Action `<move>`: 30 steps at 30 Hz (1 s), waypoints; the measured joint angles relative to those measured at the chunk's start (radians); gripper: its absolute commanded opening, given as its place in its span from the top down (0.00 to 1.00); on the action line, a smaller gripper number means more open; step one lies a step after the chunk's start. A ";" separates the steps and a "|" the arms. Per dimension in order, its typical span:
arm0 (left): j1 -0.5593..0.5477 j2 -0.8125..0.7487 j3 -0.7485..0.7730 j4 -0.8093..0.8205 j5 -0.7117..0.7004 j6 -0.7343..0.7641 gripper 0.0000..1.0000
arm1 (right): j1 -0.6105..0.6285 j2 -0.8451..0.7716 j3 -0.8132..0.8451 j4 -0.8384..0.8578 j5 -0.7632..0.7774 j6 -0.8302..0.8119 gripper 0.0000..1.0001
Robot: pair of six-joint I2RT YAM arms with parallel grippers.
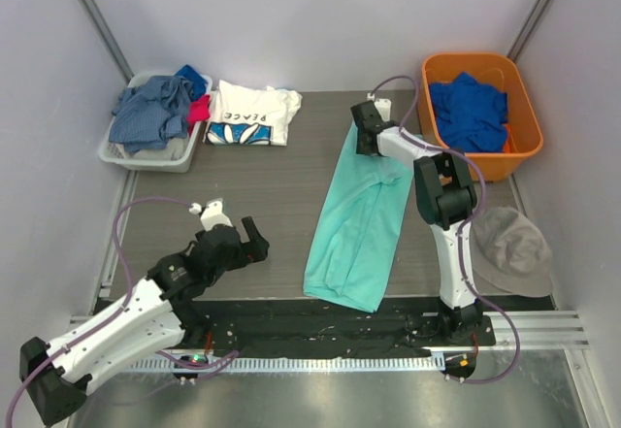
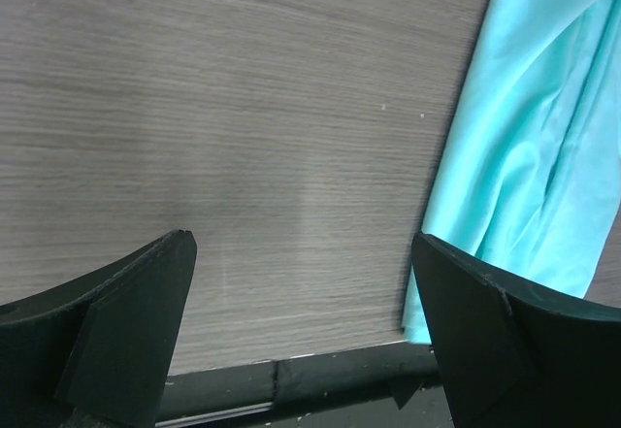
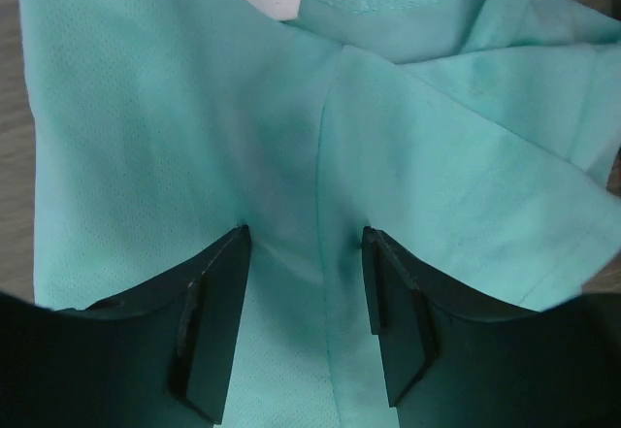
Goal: Fold and stack the t-shirts
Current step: Fold the tshirt
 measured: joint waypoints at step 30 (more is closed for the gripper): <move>0.000 -0.053 -0.022 -0.129 -0.048 -0.044 0.00 | 0.003 0.279 0.453 -0.033 -0.428 -0.367 0.35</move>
